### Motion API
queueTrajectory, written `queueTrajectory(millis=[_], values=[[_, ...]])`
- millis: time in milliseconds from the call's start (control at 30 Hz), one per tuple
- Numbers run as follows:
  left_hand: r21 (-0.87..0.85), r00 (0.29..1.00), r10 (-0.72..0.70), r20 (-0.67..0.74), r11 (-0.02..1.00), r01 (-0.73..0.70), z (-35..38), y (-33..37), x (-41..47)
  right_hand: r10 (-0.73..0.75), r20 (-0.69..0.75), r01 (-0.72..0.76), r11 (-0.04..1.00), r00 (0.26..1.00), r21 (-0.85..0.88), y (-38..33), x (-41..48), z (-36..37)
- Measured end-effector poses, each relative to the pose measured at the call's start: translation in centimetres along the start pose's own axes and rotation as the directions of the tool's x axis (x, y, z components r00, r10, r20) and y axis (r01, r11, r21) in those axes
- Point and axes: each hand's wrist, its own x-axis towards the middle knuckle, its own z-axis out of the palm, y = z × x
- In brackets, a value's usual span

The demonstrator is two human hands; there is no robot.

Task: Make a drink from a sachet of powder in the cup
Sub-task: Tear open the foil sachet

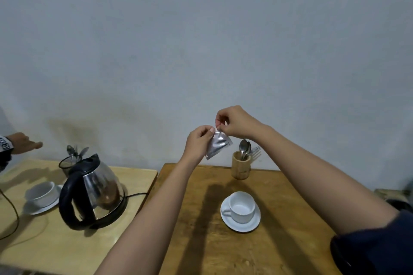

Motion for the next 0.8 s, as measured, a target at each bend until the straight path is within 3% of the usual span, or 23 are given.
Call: queueTrajectory(millis=[167, 567, 700, 800], values=[[-0.121, 0.996, -0.084, 0.041, 0.989, 0.089, -0.5, 0.5, 0.2, -0.075, -0.014, 0.074, 0.994, 0.997, -0.081, -0.4, -0.2, 1.0], [-0.078, 0.988, -0.150, 0.022, 0.985, 0.151, -1.8, -0.5, -0.4, -0.190, -0.025, 0.187, 0.977, 0.981, -0.101, 0.0, -1.0, 3.9], [0.006, 0.994, -0.074, -0.078, 0.997, 0.074, -1.9, -1.1, -0.6, -0.120, -0.086, 0.118, 0.993, 0.989, -0.029, -0.2, -1.1, 4.6], [0.030, 0.991, -0.036, -0.131, 0.999, 0.040, -2.4, -1.3, -0.7, 0.050, -0.143, -0.031, 0.991, 0.988, 0.127, -0.7, -0.8, 4.6]])
